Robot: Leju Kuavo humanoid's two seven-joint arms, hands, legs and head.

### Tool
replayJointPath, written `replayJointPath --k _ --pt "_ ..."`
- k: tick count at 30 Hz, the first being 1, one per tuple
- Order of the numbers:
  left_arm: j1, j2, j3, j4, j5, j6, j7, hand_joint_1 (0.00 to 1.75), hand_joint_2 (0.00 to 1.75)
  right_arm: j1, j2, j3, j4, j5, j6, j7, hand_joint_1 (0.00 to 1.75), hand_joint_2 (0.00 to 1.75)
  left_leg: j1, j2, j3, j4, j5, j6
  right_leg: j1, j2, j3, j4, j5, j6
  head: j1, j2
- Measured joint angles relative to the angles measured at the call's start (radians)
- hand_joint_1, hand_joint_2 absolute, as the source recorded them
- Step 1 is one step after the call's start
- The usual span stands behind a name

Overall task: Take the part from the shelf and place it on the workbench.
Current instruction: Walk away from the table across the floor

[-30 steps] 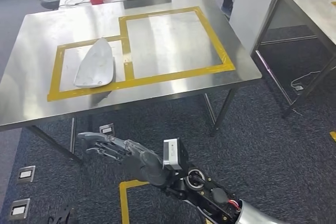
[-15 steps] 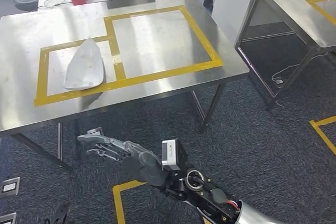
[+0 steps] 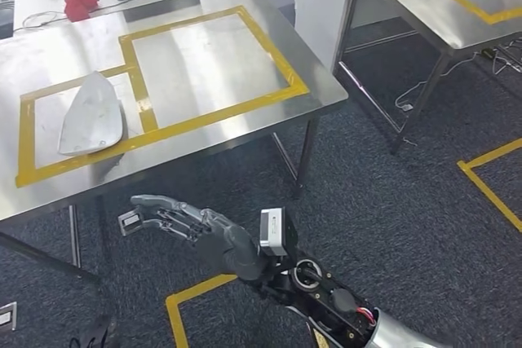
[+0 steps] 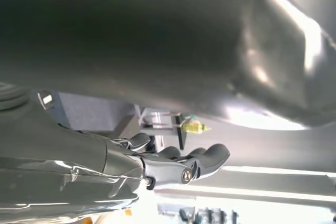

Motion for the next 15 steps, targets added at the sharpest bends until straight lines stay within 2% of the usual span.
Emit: replayJointPath --k 2,3,4,5,7,8,9,10,12,14,15 --pt "0.003 0.0 0.0 0.0 0.001 0.0 0.0 0.0 0.0 0.001 0.0 0.0 0.0 0.0 -0.001 0.0 0.0 0.0 0.0 -0.021 -0.069 0.145 -0.064 -0.006 0.001 0.015 -0.003 0.0 0.003 -0.004 -0.001 0.0" --pt "0.005 0.0 0.0 0.0 0.002 0.001 0.0 0.0 0.0 0.003 0.0 0.0 0.0 -0.001 -0.001 0.0 0.0 0.0 0.0 -0.024 -0.094 0.193 -0.075 -0.008 0.001 0.024 -0.004 0.0 0.003 -0.005 -0.001 0.0" --pt "0.007 0.0 0.0 0.0 0.002 0.001 0.0 0.0 0.0 0.004 0.0 0.0 0.0 -0.001 -0.001 0.0 0.0 0.0 0.001 -0.024 -0.099 0.2 -0.065 -0.009 0.001 0.034 -0.004 0.001 0.003 -0.005 -0.001 0.0" --pt "0.008 0.001 0.0 0.0 0.002 0.001 0.0 0.0 0.0 0.004 0.0 0.0 0.0 -0.001 -0.001 0.0 0.0 0.0 0.002 -0.025 -0.084 0.164 -0.036 -0.01 0.001 0.044 -0.004 0.003 0.003 -0.004 -0.001 0.0" --pt "0.008 0.002 0.001 0.0 0.002 0.001 0.0 0.0 0.0 0.003 0.0 0.0 0.0 -0.002 -0.002 0.0 0.0 0.0 0.007 -0.045 -0.015 0.015 0.037 -0.01 0.0 0.064 -0.006 0.011 0.001 0.001 -0.001 0.0" --pt "0.008 0.003 0.001 0.0 0.002 0.001 0.0 0.0 0.0 0.003 0.0 0.0 0.0 -0.002 -0.002 0.0 0.0 0.0 0.008 -0.057 0.013 -0.047 0.059 -0.008 0.001 0.072 -0.01 0.017 -0.001 0.005 -0.001 0.0" --pt "0.007 0.004 0.001 0.0 0.002 0.001 0.0 0.0 0.0 0.003 0.0 0.0 0.0 -0.002 -0.002 0.0 0.0 0.0 0.009 -0.066 0.029 -0.084 0.068 -0.005 0.002 0.079 -0.014 0.021 -0.003 0.01 -0.001 0.0" --pt "0.007 0.004 0.001 0.0 0.002 0.001 0.0 0.0 0.0 0.003 0.0 -0.001 0.0 -0.002 -0.002 0.0 0.0 0.0 0.007 -0.068 0.033 -0.095 0.067 0.001 0.003 0.085 -0.018 0.023 -0.002 0.014 -0.001 0.0" --pt "0.004 0.002 0.001 0.0 0.002 0.001 0.0 0.0 0.0 0.003 -0.001 -0.001 0.0 -0.002 -0.002 0.0 0.0 0.0 0.008 -0.053 0.032 -0.097 0.071 0.013 0.002 0.095 -0.023 0.023 -0.001 0.023 -0.001 0.0" --pt "0.003 0.001 0.002 0.0 0.002 0.002 0.0 0.0 0.0 0.002 -0.001 -0.002 -0.001 -0.002 -0.002 -0.001 0.0 0.0 0.011 -0.039 0.034 -0.103 0.075 0.024 0.003 0.072 -0.04 0.06 -0.027 0.034 0.001 0.0" --pt "0.003 0.001 0.002 0.0 0.002 0.002 0.0 0.0 0.0 0.002 -0.002 -0.002 -0.001 -0.002 -0.002 -0.001 0.0 0.0 0.013 -0.031 0.034 -0.106 0.076 0.028 0.002 0.051 -0.063 0.111 -0.057 0.04 0.002 0.0"
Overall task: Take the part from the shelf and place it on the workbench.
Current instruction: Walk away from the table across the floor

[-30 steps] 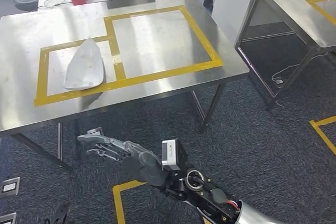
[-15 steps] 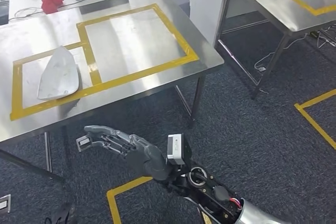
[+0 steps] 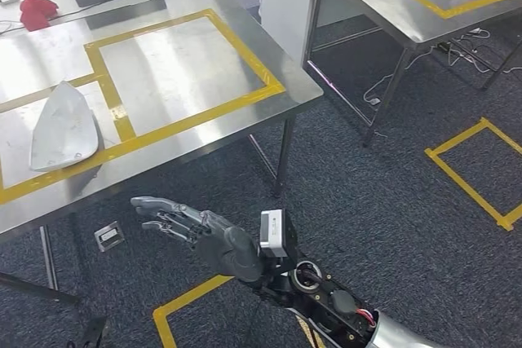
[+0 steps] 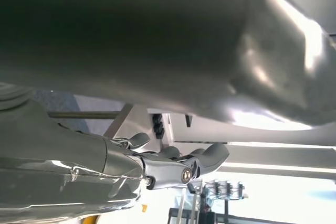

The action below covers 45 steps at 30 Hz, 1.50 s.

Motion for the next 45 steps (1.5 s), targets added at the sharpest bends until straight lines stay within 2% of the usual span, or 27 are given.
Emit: replayJointPath --k 2,3,4,5,7,9,10,12,14,17,19,20,21,23,24,27,28,30,31,33,34,35,36,38,40,43,45 --pt "0.003 0.001 0.0 0.0 0.0 0.0 0.0 0.0 0.0 0.001 -0.001 -0.001 0.0 0.0 0.0 0.0 0.0 0.0 -0.001 0.016 -0.001 -0.001 0.0 0.005 -0.005 -0.034 -0.067 0.148 -0.071 0.011 0.002 0.0" --pt "0.005 0.001 0.0 0.0 0.0 0.0 0.0 0.0 0.0 0.003 -0.002 -0.001 0.0 0.0 0.0 0.0 0.0 0.0 -0.001 0.025 -0.001 -0.001 -0.001 0.005 -0.008 -0.04 -0.094 0.204 -0.089 0.014 0.002 0.0" --pt "0.005 0.001 0.0 0.0 0.0 0.0 0.0 0.0 0.0 0.004 -0.003 -0.001 0.0 0.0 0.0 0.0 0.0 0.0 -0.002 0.033 0.0 0.0 -0.001 0.005 -0.01 -0.043 -0.103 0.224 -0.088 0.015 0.002 0.0" --pt "0.006 0.0 0.0 0.0 0.0 0.0 0.0 0.0 0.0 0.005 -0.004 -0.001 0.0 0.0 0.0 0.0 0.0 0.0 -0.002 0.04 0.001 0.0 -0.002 0.004 -0.011 -0.046 -0.091 0.199 -0.066 0.015 0.002 0.0" --pt "0.005 -0.001 0.0 0.0 0.0 0.0 0.0 0.0 0.0 0.004 -0.004 -0.001 0.0 0.0 0.0 0.0 0.0 0.0 -0.002 0.054 0.006 -0.001 -0.005 0.0 -0.01 -0.068 -0.018 0.052 0.004 0.008 0.002 0.0" --pt "0.005 -0.001 0.0 0.0 0.0 0.0 0.0 0.0 0.0 0.002 -0.004 -0.002 0.0 0.0 0.0 0.0 0.0 0.0 -0.006 0.066 0.009 0.0 -0.008 -0.008 -0.001 -0.096 0.039 -0.067 0.044 -0.003 0.002 0.0" --pt "0.005 -0.001 0.0 0.0 0.0 0.0 -0.001 0.0 0.0 0.002 -0.004 -0.002 0.0 0.0 -0.001 0.0 0.0 0.0 -0.008 0.073 0.011 -0.001 -0.008 -0.012 0.003 -0.103 0.048 -0.089 0.047 -0.008 0.001 0.0" --pt "0.005 -0.002 0.0 0.0 0.001 0.0 -0.002 0.0 0.0 0.002 -0.005 -0.004 0.0 0.0 -0.004 0.0 0.0 0.0 -0.009 0.087 0.014 -0.005 -0.008 -0.024 0.006 -0.084 0.047 -0.095 0.051 -0.019 0.001 0.0" --pt "0.004 -0.002 0.001 0.0 0.001 0.0 -0.004 0.0 0.0 0.001 -0.005 -0.006 -0.002 0.0 -0.008 -0.001 0.0 0.0 -0.005 0.071 0.009 0.017 -0.028 -0.034 0.002 -0.067 0.053 -0.105 0.059 -0.031 0.001 0.0" --pt "0.006 -0.002 0.001 0.0 0.002 0.0 -0.006 0.0 0.0 0.002 -0.005 -0.007 -0.002 0.0 -0.011 0.0 0.0 0.0 -0.005 0.017 -0.075 0.199 -0.12 -0.039 -0.002 -0.043 0.055 -0.112 0.066 -0.042 0.0 0.0" --pt "0.011 -0.001 0.001 0.0 0.003 0.0 -0.006 0.0 0.0 0.005 -0.006 -0.007 -0.002 0.0 -0.012 0.001 0.0 0.0 -0.005 0.009 -0.129 0.302 -0.145 -0.04 0.0 -0.021 0.055 -0.111 0.066 -0.044 0.0 0.0" --pt "0.013 -0.001 0.001 0.0 0.004 0.0 -0.006 0.0 0.0 0.006 -0.007 -0.007 -0.002 0.0 -0.013 0.001 0.0 0.0 -0.005 0.008 -0.131 0.298 -0.128 -0.04 0.001 -0.009 0.055 -0.11 0.066 -0.045 0.0 0.0" --pt "0.015 -0.001 0.001 0.0 0.004 0.0 -0.005 0.0 0.0 0.006 -0.008 -0.008 -0.002 0.0 -0.014 0.001 0.0 0.0 -0.005 0.006 -0.114 0.251 -0.093 -0.038 0.001 0.003 0.055 -0.108 0.066 -0.044 0.0 0.0" --pt "0.015 0.0 0.002 0.0 0.004 0.0 -0.006 0.0 0.0 0.006 -0.009 -0.01 -0.003 0.0 -0.016 0.001 0.0 0.0 -0.004 -0.015 -0.05 0.104 -0.021 -0.034 0.002 0.025 0.052 -0.099 0.062 -0.039 0.0 0.0" --pt "0.014 0.0 0.003 0.0 0.005 0.0 -0.006 0.0 0.0 0.006 -0.009 -0.012 -0.003 0.0 -0.017 0.001 0.0 0.0 -0.003 -0.027 -0.026 0.049 -0.002 -0.031 0.003 0.033 0.048 -0.094 0.06 -0.035 0.0 0.0" --pt "0.013 -0.001 0.007 0.0 0.01 0.0 -0.007 0.0 0.0 0.008 -0.012 -0.022 -0.009 0.0 -0.026 0.001 0.0 0.0 -0.005 -0.03 -0.011 0.01 0.0 -0.019 0.003 0.053 0.037 -0.087 0.058 -0.02 0.002 0.0" --pt "0.013 -0.002 0.008 0.0 0.011 0.0 -0.008 0.0 0.0 0.009 -0.014 -0.026 -0.011 0.0 -0.029 0.001 0.0 0.0 -0.004 -0.023 -0.009 0.007 0.001 -0.014 0.002 0.046 0.035 -0.083 0.055 -0.015 0.002 0.0" --pt "0.016 -0.003 0.011 0.0 0.013 0.0 -0.011 0.0 0.0 0.01 -0.017 -0.036 -0.017 0.0 -0.033 0.0 0.0 0.0 0.0 -0.008 -0.006 0.0 0.004 -0.003 0.002 0.008 0.012 -0.031 0.021 -0.003 0.003 0.0" --pt "0.018 -0.002 0.012 0.0 0.013 0.001 -0.012 0.0 0.0 0.012 -0.019 -0.042 -0.02 0.0 -0.035 0.0 0.0 0.0 -0.001 0.001 -0.005 -0.001 0.004 0.0 -0.001 -0.016 -0.015 0.027 -0.012 0.003 0.004 0.0" --pt "0.023 -0.002 0.012 0.0 0.014 0.001 -0.014 0.0 0.0 0.014 -0.022 -0.05 -0.025 0.0 -0.038 0.0 0.0 0.0 -0.002 0.017 -0.005 -0.001 0.003 0.004 -0.008 -0.037 -0.083 0.169 -0.074 0.013 0.004 0.0" --pt "0.025 -0.002 0.012 0.0 0.014 0.001 -0.015 0.0 0.0 0.017 -0.025 -0.053 -0.026 0.0 -0.039 0.0 0.0 0.0 -0.002 0.026 -0.004 -0.001 0.002 0.004 -0.011 -0.04 -0.104 0.213 -0.084 0.016 0.004 0.0" --pt "0.025 -0.002 0.013 0.0 0.013 0.001 -0.016 0.0 0.0 0.018 -0.027 -0.055 -0.027 0.0 -0.04 0.0 0.0 0.0 -0.002 0.034 -0.003 -0.001 0.001 0.004 -0.014 -0.042 -0.106 0.216 -0.074 0.017 0.004 0.0" --pt "0.024 -0.003 0.013 0.0 0.013 0.001 -0.016 0.0 0.0 0.019 -0.029 -0.058 -0.028 0.0 -0.04 0.0 0.0 0.0 -0.001 0.041 -0.001 -0.001 0.0 0.002 -0.016 -0.046 -0.086 0.177 -0.047 0.017 0.004 0.0" --pt "0.023 -0.004 0.014 0.0 0.012 0.001 -0.016 0.0 0.0 0.019 -0.031 -0.065 -0.034 0.0 -0.04 0.0 0.0 0.0 -0.003 0.055 0.005 0.0 -0.004 -0.004 -0.014 -0.07 -0.011 0.026 0.02 0.012 0.004 0.0" --pt "0.022 -0.005 0.016 0.0 0.011 0.001 -0.016 0.0 0.0 0.019 -0.032 -0.071 -0.041 0.0 -0.04 0.001 0.0 0.0 -0.007 0.066 0.01 -0.001 -0.008 -0.013 -0.007 -0.088 0.037 -0.073 0.05 0.001 0.004 0.0" --pt "0.02 -0.005 0.018 0.0 0.01 0.001 -0.016 0.0 0.0 0.02 -0.035 -0.077 -0.047 0.0 -0.041 0.002 0.0 0.0 -0.007 0.084 0.016 -0.006 -0.009 -0.03 -0.002 -0.07 0.041 -0.093 0.054 -0.017 0.004 0.0" --pt "0.019 -0.005 0.019 0.0 0.008 0.001 -0.016 0.0 0.0 0.019 -0.036 -0.081 -0.053 0.0 -0.042 0.002 0.0 0.0 -0.004 0.063 0.005 0.029 -0.037 -0.038 -0.007 -0.054 0.047 -0.104 0.062 -0.03 0.003 0.0"
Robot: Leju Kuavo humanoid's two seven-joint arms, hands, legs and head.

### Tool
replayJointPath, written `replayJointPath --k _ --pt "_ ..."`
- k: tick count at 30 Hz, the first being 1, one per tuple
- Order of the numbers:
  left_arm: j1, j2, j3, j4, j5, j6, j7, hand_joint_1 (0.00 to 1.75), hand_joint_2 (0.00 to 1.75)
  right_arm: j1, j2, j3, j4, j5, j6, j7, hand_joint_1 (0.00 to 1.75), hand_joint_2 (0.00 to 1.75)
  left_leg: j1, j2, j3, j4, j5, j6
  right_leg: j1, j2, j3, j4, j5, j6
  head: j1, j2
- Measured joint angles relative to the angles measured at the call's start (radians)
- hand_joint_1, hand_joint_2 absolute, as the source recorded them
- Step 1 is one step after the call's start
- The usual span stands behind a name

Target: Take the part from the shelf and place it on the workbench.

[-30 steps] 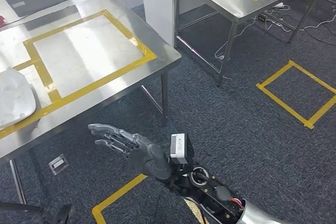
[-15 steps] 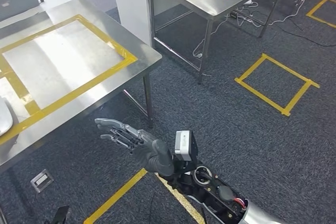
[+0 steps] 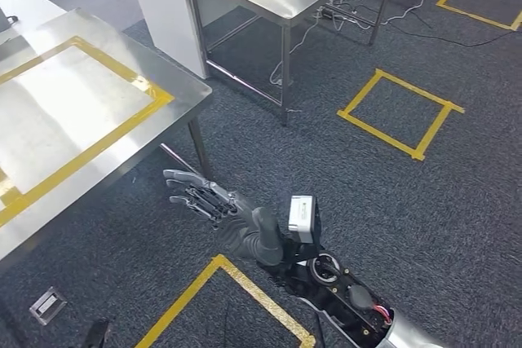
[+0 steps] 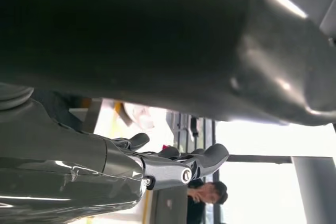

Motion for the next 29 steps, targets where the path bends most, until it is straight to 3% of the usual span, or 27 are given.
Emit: replayJointPath --k 3,4,5,6,9,11,13,15,17,19,20,21,22,23,25,26,29 --pt "0.002 0.001 0.0 0.0 -0.002 0.0 0.0 0.0 0.0 0.003 -0.002 -0.004 -0.006 0.0 -0.003 0.004 0.0 0.0 0.0 -0.049 -0.092 0.199 -0.098 -0.003 0.0 0.022 0.002 -0.004 0.004 -0.01 -0.001 0.0" --pt "0.003 0.001 0.0 0.0 -0.002 0.0 0.0 0.0 0.0 0.007 -0.003 -0.006 -0.006 0.0 -0.004 0.005 0.0 0.0 0.0 -0.054 -0.122 0.255 -0.115 -0.003 0.0 0.031 0.002 -0.004 0.004 -0.011 -0.001 0.0" --pt "0.004 0.001 0.0 0.0 -0.003 0.0 0.001 0.0 0.0 0.01 -0.004 -0.007 -0.006 0.0 -0.005 0.006 0.0 0.0 -0.001 -0.056 -0.135 0.275 -0.111 -0.003 0.001 0.042 0.003 -0.004 0.004 -0.011 -0.001 0.0" --pt "0.004 0.002 0.0 0.0 -0.003 0.0 0.001 0.0 0.0 0.012 -0.004 -0.009 -0.007 0.0 -0.005 0.007 0.0 0.0 -0.001 -0.057 -0.127 0.252 -0.086 -0.002 0.001 0.053 0.004 -0.003 0.003 -0.011 -0.001 0.0" --pt "0.002 0.004 0.0 0.0 -0.004 0.0 0.001 0.0 0.0 0.014 -0.004 -0.015 -0.01 0.0 -0.005 0.008 0.0 0.0 0.004 -0.09 -0.036 0.038 0.021 0.003 0.001 0.085 0.003 0.006 -0.001 -0.004 -0.001 0.0" --pt "0.0 0.005 0.001 0.0 -0.005 0.0 0.001 0.0 0.0 0.014 -0.005 -0.017 -0.013 0.0 -0.005 0.008 0.0 0.0 0.003 -0.108 -0.01 -0.024 0.036 0.008 0.003 0.1 -0.004 0.012 -0.004 0.005 -0.001 0.0" --pt "-0.003 0.004 0.001 0.0 -0.005 0.0 0.001 0.0 0.0 0.016 -0.006 -0.019 -0.015 0.0 -0.006 0.008 0.0 0.0 0.002 -0.094 -0.008 -0.026 0.037 0.016 0.003 0.111 -0.008 0.012 -0.003 0.015 -0.001 0.0" --pt "-0.006 0.003 0.001 0.0 -0.006 0.0 0.002 0.0 0.0 0.017 -0.008 -0.024 -0.018 0.0 -0.008 0.008 0.0 0.0 0.004 -0.077 -0.005 -0.031 0.039 0.027 0.004 0.081 -0.022 0.044 -0.024 0.026 0.0 0.0" --pt "-0.005 0.003 0.001 0.0 -0.007 0.0 0.004 0.0 0.0 0.017 -0.01 -0.03 -0.022 0.0 -0.01 0.008 0.0 0.0 0.005 -0.061 -0.002 -0.034 0.039 0.036 0.004 0.033 -0.074 0.155 -0.084 0.035 0.001 0.0" --pt "-0.004 0.004 0.001 0.0 -0.008 0.0 0.007 0.0 0.0 0.021 -0.014 -0.036 -0.023 0.0 -0.014 0.009 0.0 0.0 0.004 -0.044 -0.002 -0.034 0.037 0.039 -0.002 0.017 -0.141 0.291 -0.137 0.042 0.001 0.0" --pt "-0.004 0.003 0.001 0.0 -0.008 0.0 0.009 0.0 0.0 0.024 -0.016 -0.04 -0.024 0.0 -0.018 0.01 0.0 0.0 0.004 -0.035 -0.001 -0.033 0.036 0.039 -0.005 0.015 -0.158 0.322 -0.141 0.043 0.001 0.0" --pt "-0.005 0.003 0.001 0.0 -0.009 0.0 0.01 0.0 0.0 0.027 -0.019 -0.044 -0.024 0.0 -0.022 0.01 0.0 0.0 0.004 -0.027 0.001 -0.033 0.034 0.038 -0.007 0.012 -0.152 0.309 -0.123 0.044 0.001 0.0" --pt "-0.005 0.002 0.001 0.0 -0.01 0.0 0.011 0.0 0.0 0.028 -0.021 -0.049 -0.025 0.0 -0.026 0.01 0.0 0.0 0.004 -0.02 0.005 -0.033 0.032 0.036 -0.008 0.007 -0.127 0.255 -0.089 0.043 0.0 0.0" --pt "-0.006 0.001 0.001 0.0 -0.012 0.0 0.012 0.0 0.0 0.029 -0.022 -0.055 -0.028 0.0 -0.029 0.01 0.0 0.0 0.004 -0.012 0.009 -0.033 0.029 0.033 -0.008 -0.005 -0.088 0.176 -0.051 0.04 0.001 0.0" --pt "-0.007 0.0 0.001 0.0 -0.014 0.0 0.014 0.0 0.0 0.029 -0.024 -0.066 -0.037 0.0 -0.035 0.01 0.0 0.0 -0.001 0.0 0.014 -0.033 0.024 0.025 0.0 -0.035 -0.026 0.048 -0.008 0.031 0.001 0.0" --pt "-0.007 0.0 0.001 0.0 -0.015 0.0 0.015 0.0 0.0 0.031 -0.025 -0.072 -0.041 0.0 -0.038 0.01 0.0 0.0 -0.003 0.007 0.016 -0.033 0.023 0.021 0.004 -0.042 -0.015 0.02 -0.004 0.026 0.0 0.0" --pt "-0.009 0.0 0.001 0.0 -0.015 0.0 0.017 0.0 0.0 0.036 -0.027 -0.082 -0.049 0.0 -0.041 0.01 0.0 0.0 -0.004 0.027 0.023 -0.04 0.022 0.008 0.008 -0.023 -0.016 0.012 -0.004 0.013 0.0 0.0"
